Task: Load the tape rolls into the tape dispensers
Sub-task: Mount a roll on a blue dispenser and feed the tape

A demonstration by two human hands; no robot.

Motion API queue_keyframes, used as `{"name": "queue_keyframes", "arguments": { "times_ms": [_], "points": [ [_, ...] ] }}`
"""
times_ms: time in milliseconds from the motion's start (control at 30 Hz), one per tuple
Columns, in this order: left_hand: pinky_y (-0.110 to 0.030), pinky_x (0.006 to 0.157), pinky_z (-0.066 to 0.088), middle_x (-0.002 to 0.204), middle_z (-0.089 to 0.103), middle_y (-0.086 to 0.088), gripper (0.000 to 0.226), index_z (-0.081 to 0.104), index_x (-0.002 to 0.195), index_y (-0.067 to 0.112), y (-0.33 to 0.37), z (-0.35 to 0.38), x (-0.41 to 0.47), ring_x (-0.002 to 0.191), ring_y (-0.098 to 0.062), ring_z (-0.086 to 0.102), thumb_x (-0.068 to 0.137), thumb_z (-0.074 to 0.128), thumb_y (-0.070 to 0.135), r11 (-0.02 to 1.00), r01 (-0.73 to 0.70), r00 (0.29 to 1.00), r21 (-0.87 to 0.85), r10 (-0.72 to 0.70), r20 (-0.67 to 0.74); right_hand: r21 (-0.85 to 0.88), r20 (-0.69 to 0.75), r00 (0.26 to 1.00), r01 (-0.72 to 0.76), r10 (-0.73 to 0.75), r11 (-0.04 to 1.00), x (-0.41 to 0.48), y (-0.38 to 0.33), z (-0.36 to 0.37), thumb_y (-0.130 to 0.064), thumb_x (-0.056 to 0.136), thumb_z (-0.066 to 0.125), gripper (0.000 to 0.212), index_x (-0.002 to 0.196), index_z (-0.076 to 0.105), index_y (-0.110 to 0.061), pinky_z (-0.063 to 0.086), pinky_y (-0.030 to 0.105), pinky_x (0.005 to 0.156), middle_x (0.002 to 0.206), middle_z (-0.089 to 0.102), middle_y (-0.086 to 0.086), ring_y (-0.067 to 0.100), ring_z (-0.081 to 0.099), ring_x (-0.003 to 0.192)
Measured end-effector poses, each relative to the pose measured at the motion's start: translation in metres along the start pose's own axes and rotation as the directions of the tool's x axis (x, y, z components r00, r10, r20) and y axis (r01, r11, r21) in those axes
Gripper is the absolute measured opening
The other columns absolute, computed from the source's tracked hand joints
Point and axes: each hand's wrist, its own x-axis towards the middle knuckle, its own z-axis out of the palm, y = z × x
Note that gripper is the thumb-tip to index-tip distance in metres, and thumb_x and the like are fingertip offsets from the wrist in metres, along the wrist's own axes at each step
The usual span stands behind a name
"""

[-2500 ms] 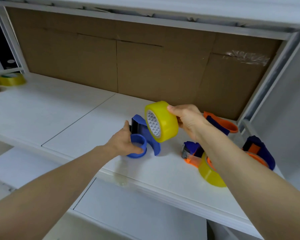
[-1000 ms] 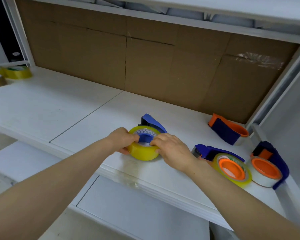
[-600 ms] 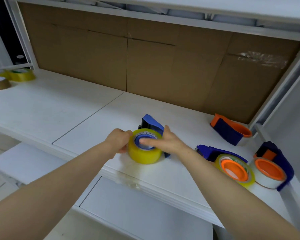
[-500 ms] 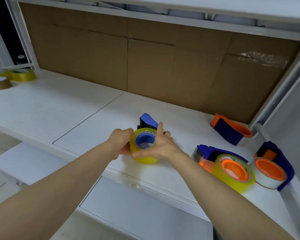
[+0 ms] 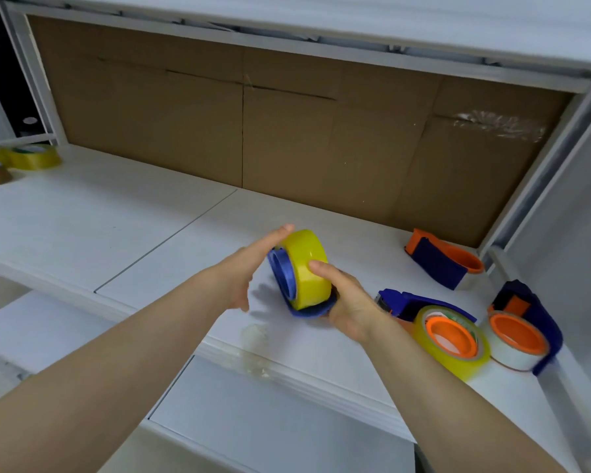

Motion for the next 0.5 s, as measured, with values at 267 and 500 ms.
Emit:
{"name": "queue_keyframes", "arguments": {
  "times_ms": [267, 500],
  "points": [
    [-0.047, 0.076, 0.054, 0.112, 0.063, -0.011, 0.059, 0.055, 0.116, 0.024, -0.014, 0.01, 0.006, 0.102, -0.03, 0.062, 0.067, 0.069, 0.055, 0.982, 0.041, 0.971, -0.185, 0.004, 0.241, -0.079, 0.17, 0.982, 0.102, -0.087, 0.992, -0.008, 0.003, -0.005, -0.038, 0.059, 0.077, 0.078, 0.129, 0.052, -0.014, 0.044, 0.038, 0.103, 0.126, 0.062, 0.008, 0.024, 0.058, 0.115],
    [-0.044, 0.086, 0.053, 0.121, 0.059, 0.0, 0.097, 0.038, 0.129, 0.027, -0.028, 0.016, 0.012, 0.108, -0.023, 0.06, 0.046, 0.082, 0.048, 0.978, -0.209, 0.967, 0.024, 0.203, 0.152, -0.149, 0.002, 0.993, 0.113, -0.114, 0.982, -0.01, -0.017, -0.003, -0.036, 0.096, 0.046, 0.036, 0.121, 0.061, -0.014, 0.048, 0.034, 0.095, 0.115, 0.068, 0.006, 0.021, 0.063, 0.106]
  ]
}}
